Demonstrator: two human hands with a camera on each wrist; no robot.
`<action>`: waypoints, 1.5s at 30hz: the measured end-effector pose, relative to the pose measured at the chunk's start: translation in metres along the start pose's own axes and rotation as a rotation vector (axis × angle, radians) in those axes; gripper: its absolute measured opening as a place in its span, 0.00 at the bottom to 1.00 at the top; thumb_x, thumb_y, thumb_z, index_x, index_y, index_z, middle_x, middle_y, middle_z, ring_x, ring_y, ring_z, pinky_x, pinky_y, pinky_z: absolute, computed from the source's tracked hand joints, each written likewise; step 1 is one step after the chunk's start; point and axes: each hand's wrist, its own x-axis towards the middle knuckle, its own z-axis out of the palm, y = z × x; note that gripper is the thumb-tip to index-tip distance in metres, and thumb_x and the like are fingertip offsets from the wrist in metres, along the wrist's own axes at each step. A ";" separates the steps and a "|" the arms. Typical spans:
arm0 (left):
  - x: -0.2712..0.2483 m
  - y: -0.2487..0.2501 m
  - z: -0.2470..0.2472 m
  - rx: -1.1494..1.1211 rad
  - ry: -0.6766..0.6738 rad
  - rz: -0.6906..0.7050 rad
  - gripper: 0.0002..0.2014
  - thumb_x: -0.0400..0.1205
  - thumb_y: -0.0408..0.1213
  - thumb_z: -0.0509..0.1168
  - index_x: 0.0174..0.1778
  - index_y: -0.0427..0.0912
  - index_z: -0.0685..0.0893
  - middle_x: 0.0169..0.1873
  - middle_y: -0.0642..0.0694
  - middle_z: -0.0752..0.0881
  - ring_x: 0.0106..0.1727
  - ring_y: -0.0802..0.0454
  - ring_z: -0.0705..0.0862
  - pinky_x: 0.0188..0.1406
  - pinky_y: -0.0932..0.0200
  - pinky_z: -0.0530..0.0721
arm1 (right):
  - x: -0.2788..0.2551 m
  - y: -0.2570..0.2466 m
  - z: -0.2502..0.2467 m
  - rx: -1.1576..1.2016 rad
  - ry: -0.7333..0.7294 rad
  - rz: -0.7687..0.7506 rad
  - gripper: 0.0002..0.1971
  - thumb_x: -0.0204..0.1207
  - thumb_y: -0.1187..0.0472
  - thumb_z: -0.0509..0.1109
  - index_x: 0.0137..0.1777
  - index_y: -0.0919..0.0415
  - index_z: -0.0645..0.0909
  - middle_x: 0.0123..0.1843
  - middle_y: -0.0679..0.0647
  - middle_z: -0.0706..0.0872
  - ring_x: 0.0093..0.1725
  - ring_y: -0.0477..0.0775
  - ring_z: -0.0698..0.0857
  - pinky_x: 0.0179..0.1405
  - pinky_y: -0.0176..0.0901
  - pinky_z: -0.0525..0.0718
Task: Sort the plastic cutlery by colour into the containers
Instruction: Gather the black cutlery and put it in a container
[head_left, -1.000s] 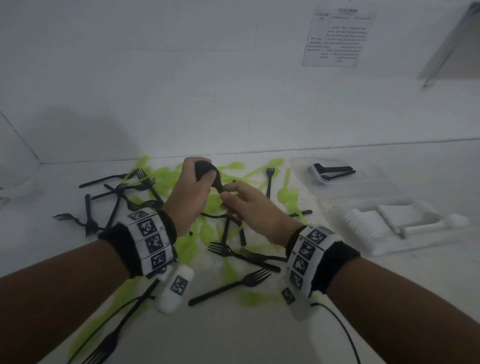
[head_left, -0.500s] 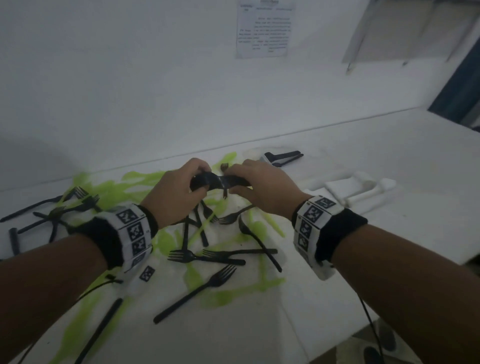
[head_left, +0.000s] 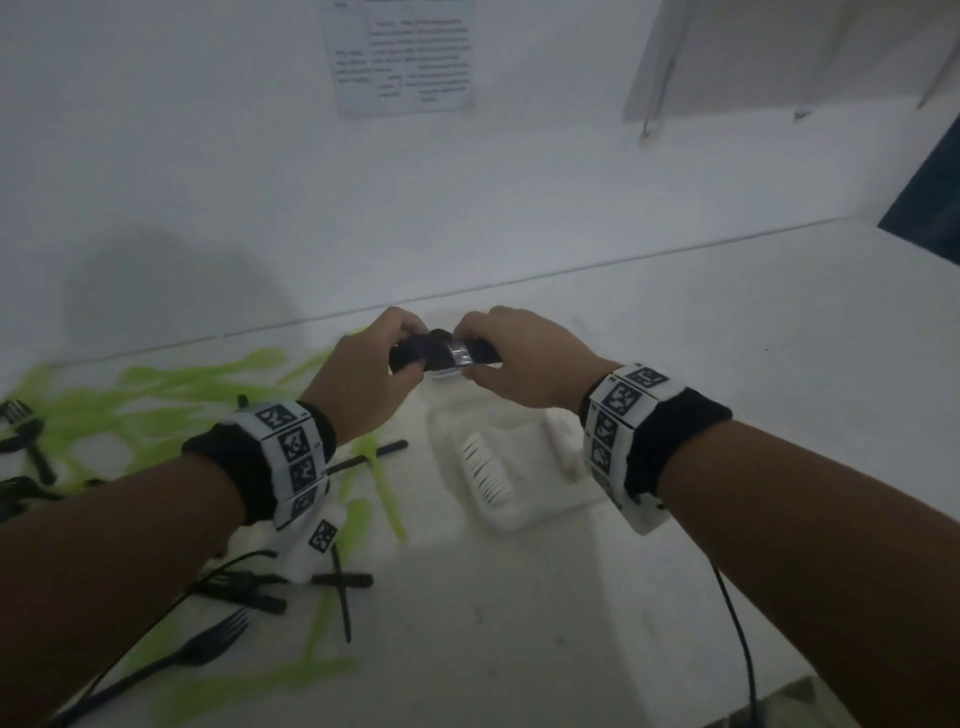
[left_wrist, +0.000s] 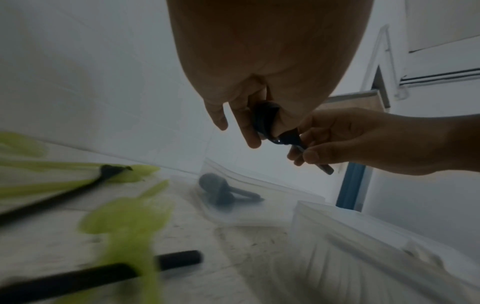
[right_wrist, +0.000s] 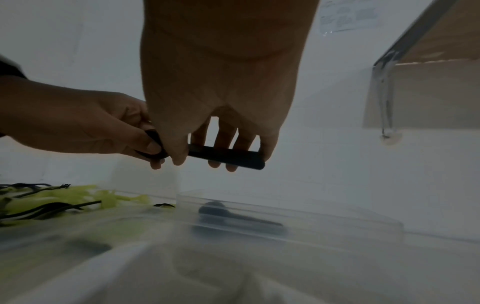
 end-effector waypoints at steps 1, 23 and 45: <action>0.006 0.008 0.008 0.015 0.014 -0.027 0.14 0.80 0.31 0.69 0.58 0.50 0.80 0.45 0.56 0.88 0.37 0.68 0.81 0.36 0.76 0.72 | 0.001 0.010 -0.004 -0.018 -0.010 -0.022 0.16 0.80 0.48 0.72 0.66 0.49 0.79 0.52 0.51 0.82 0.50 0.57 0.82 0.55 0.56 0.82; 0.128 -0.034 0.069 0.502 -0.431 -0.288 0.53 0.76 0.52 0.78 0.90 0.40 0.54 0.88 0.37 0.59 0.86 0.39 0.62 0.83 0.50 0.62 | 0.094 0.107 0.006 -0.090 -0.374 0.015 0.12 0.84 0.52 0.67 0.65 0.51 0.77 0.53 0.51 0.82 0.53 0.58 0.82 0.52 0.52 0.82; 0.124 -0.063 0.077 0.207 -0.119 -0.260 0.19 0.80 0.28 0.69 0.67 0.44 0.84 0.60 0.45 0.87 0.59 0.43 0.85 0.62 0.48 0.82 | 0.142 0.067 0.013 -0.379 -0.553 -0.094 0.18 0.77 0.50 0.79 0.61 0.59 0.86 0.57 0.56 0.88 0.55 0.59 0.87 0.54 0.50 0.86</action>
